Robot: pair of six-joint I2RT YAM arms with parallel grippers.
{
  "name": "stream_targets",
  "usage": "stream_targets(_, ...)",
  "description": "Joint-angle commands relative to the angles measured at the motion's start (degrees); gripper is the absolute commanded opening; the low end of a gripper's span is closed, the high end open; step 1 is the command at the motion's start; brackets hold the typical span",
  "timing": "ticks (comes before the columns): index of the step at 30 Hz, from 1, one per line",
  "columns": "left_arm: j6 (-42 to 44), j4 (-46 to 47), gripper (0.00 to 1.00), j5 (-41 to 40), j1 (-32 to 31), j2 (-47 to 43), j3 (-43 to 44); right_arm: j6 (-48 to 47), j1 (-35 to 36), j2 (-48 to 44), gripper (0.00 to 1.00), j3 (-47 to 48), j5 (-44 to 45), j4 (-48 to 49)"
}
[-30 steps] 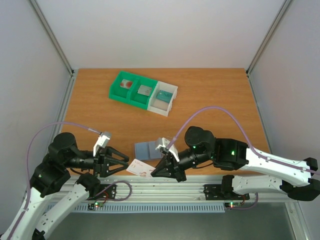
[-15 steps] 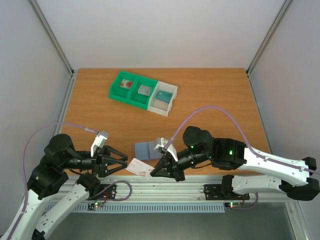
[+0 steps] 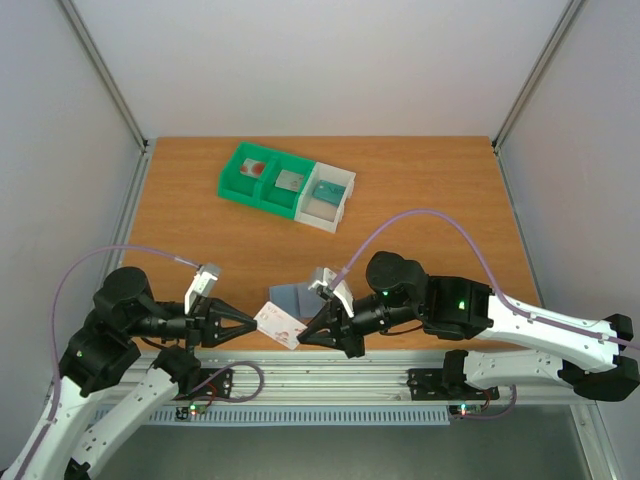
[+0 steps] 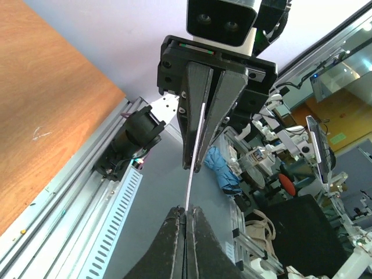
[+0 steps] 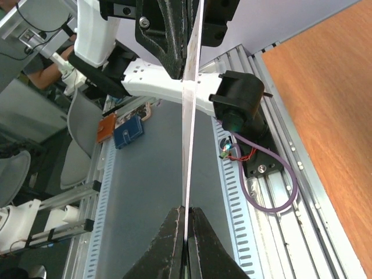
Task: Take the credit cards out of the card holder
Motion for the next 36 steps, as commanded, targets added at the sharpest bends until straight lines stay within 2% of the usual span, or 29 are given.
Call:
stream_targets(1,1.94,-0.38,0.00,-2.83,-0.07,0.20,0.09,0.73,0.07,0.27,0.01,1.78,2.05,1.38)
stream_targets(2,2.61,-1.12,0.00,-4.31,-0.02,0.35,0.30,0.77,0.07,0.08,0.03,1.65,3.27,1.08)
stream_targets(4,3.62,-2.74,0.00,-8.05,-0.02,0.70,0.96,1.07,0.07,-1.03,0.13,0.93,7.96,0.88)
stream_targets(5,4.07,-3.45,0.00,-10.46,-0.02,0.89,1.19,1.08,0.03,-2.00,0.21,0.10,10.49,1.10)
stream_targets(6,4.18,-3.81,0.00,-12.65,-0.06,1.06,1.25,1.16,0.06,-3.19,0.32,-0.81,13.40,1.29)
stream_targets(9,4.54,-4.85,0.01,-19.63,-0.03,2.48,1.18,1.59,0.07,-7.38,0.52,-4.03,22.04,2.67)
stream_targets(11,4.96,-4.97,0.00,-23.32,-0.02,4.34,1.45,2.10,0.07,-9.09,0.60,-5.64,24.96,3.09)
stream_targets(14,5.17,-3.73,0.00,-28.62,0.00,8.01,2.66,2.51,0.07,-10.21,0.77,-6.62,28.12,2.37)
stream_targets(15,5.11,-3.35,0.00,-30.90,0.02,9.67,3.37,2.50,0.07,-10.38,0.80,-6.62,29.51,1.80)
stream_targets(20,7.18,-5.31,0.00,-40.85,0.32,21.24,10.65,0.98,-0.13,-9.03,0.85,-3.64,42.56,-3.92)
stream_targets(23,8.34,-3.92,0.00,-42.47,1.43,29.36,14.37,1.00,-3.37,-5.98,0.86,-0.62,47.78,-6.43)
stream_targets(26,9.27,-1.16,0.00,-42.18,4.47,35.87,17.39,2.60,-8.11,-2.66,0.86,1.18,47.16,-6.75)
stream_targets(29,7.86,1.75,0.00,-41.58,10.14,41.64,18.99,7.67,-16.50,0.36,0.85,0.28,44.87,-5.50)
stream_targets(33,7.30,6.83,0.00,-39.28,14.52,47.71,19.80,13.21,-30.07,6.28,0.71,-1.84,31.70,0.52)
stream_targets(36,7.15,9.37,0.00,-38.37,16.86,51.22,19.93,16.23,-34.04,13.56,0.70,-0.57,31.77,2.62)
